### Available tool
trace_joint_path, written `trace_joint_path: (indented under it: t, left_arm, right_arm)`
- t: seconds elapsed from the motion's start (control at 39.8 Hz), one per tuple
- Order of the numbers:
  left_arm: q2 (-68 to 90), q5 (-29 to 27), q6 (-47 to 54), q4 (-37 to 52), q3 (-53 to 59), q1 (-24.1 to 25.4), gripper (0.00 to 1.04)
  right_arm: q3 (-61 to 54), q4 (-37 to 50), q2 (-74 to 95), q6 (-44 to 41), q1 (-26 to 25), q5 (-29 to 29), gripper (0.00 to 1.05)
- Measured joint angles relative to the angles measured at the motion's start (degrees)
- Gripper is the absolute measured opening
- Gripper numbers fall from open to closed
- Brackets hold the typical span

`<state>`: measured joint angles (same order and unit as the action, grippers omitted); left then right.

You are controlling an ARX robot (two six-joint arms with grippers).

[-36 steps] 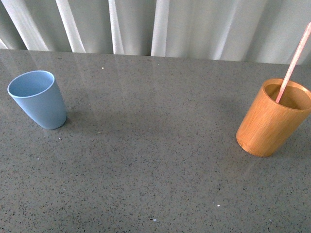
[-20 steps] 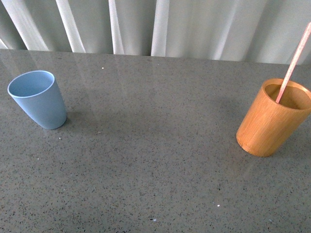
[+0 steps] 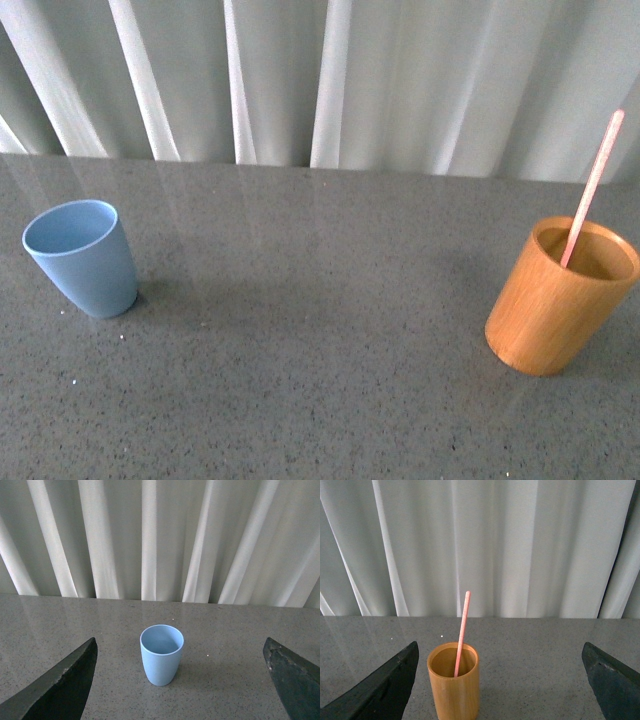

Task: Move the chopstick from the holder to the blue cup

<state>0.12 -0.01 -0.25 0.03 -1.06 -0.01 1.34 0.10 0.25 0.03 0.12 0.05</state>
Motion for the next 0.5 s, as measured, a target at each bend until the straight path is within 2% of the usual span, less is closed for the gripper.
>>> trace_joint_path:
  t: [0.5]
  left_arm:
    - [0.00,-0.02,0.00,0.00,0.00,0.00,0.98]
  right_arm:
    - [0.00,0.00,0.00,0.00,0.00,-0.02,0.95]
